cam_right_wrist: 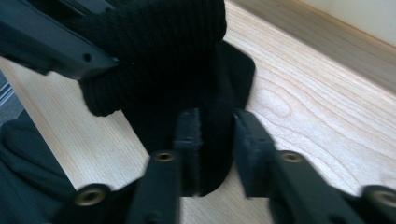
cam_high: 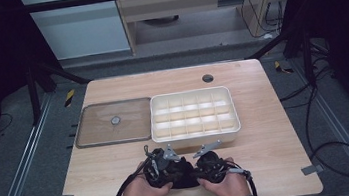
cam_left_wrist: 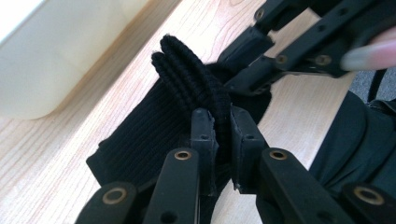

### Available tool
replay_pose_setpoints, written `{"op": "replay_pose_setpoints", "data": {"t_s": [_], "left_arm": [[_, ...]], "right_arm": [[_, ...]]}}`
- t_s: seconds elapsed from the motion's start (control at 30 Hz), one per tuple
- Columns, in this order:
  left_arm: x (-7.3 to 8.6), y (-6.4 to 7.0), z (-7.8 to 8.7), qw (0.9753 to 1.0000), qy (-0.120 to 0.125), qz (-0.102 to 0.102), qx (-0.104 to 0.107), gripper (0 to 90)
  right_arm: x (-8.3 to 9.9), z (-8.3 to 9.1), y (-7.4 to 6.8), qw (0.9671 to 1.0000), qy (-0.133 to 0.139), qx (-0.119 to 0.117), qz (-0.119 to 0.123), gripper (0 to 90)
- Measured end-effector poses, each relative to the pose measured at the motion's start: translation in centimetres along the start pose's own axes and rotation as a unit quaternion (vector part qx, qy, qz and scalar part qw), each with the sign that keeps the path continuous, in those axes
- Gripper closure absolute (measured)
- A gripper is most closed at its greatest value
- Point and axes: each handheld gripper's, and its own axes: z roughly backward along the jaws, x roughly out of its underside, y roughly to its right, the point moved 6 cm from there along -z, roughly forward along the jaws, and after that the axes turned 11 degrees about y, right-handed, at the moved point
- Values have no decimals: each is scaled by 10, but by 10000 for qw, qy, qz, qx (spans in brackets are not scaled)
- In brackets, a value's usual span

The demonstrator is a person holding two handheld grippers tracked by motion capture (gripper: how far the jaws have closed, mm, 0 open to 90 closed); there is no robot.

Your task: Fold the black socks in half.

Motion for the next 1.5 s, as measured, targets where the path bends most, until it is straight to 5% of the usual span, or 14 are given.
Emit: {"op": "replay_pose_setpoints", "data": {"t_s": [0.17, 0.43, 0.6, 1.03, 1.5], "left_arm": [[4, -2, -3, 9999, 52, 98, 3, 813], [3, 6, -8, 9999, 64, -23, 87, 810], [4, 8, -12, 9999, 67, -27, 102, 808], [10, 11, -25, 9998, 103, 74, 133, 781], [4, 24, -6, 9991, 414, -23, 101, 556]], "right_arm": [[0, 8, -1, 10000, 12, 45, 44, 592], [7, 7, 1, 10000, -88, 6, 31, 829], [8, 5, 2, 10000, -82, -11, 8, 831], [10, 16, 5, 10000, 30, 90, 2, 603], [1, 43, 12, 9991, 224, 353, 37, 540]]}}
